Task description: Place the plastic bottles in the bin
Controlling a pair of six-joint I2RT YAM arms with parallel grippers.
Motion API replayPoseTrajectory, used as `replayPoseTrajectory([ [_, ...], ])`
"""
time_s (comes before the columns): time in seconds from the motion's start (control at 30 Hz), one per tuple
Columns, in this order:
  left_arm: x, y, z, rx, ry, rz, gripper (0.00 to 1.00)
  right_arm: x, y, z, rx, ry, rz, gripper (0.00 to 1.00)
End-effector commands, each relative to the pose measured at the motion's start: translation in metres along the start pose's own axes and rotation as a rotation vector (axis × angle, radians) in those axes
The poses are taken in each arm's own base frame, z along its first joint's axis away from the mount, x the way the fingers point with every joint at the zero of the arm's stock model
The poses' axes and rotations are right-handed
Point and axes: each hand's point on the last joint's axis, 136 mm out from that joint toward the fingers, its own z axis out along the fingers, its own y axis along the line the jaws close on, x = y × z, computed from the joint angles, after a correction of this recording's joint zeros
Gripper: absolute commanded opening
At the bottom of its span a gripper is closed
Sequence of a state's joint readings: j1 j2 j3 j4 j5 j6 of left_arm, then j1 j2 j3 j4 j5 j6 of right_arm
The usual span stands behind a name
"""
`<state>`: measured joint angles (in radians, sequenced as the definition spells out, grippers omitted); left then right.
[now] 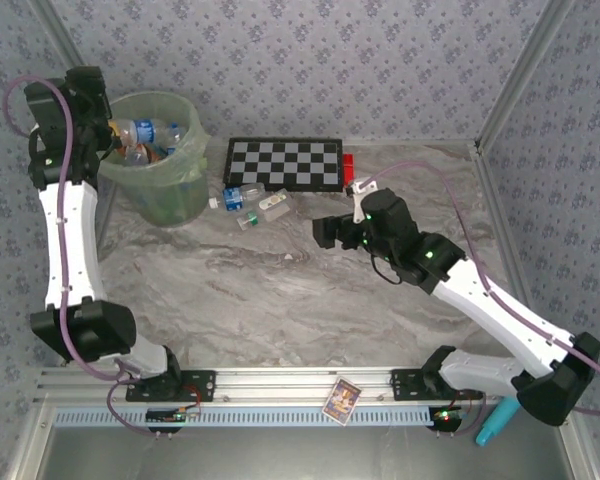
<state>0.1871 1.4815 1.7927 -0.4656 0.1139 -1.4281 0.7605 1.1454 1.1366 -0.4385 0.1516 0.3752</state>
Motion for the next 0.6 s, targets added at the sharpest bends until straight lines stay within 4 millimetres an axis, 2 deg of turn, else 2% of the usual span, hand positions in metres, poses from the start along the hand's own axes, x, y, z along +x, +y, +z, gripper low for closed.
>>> replayPoseTrajectory([
  [0.0,0.025,0.024,-0.014,-0.067,0.093,0.168,1.0,-0.007,0.005,0.007,0.029,-0.004,0.041,1.0],
  [0.03,0.03,0.026,-0.019,-0.065,0.106,0.199,1.0,-0.017,0.01,0.007,0.024,-0.021,0.057,1.0],
  [0.07,0.036,0.027,-0.025,-0.054,0.12,0.236,1.0,-0.017,0.012,0.012,0.029,-0.012,0.072,0.99],
  [0.3,0.066,0.044,-0.071,-0.016,0.195,0.492,1.0,-0.001,0.017,0.058,0.094,0.075,0.254,0.99],
  [0.43,0.096,0.067,-0.089,-0.011,0.291,0.62,1.0,0.007,0.022,0.077,0.122,0.104,0.315,0.99],
  [0.57,0.125,0.099,-0.103,-0.032,0.394,0.729,1.0,0.006,0.031,0.087,0.133,0.105,0.331,0.99],
])
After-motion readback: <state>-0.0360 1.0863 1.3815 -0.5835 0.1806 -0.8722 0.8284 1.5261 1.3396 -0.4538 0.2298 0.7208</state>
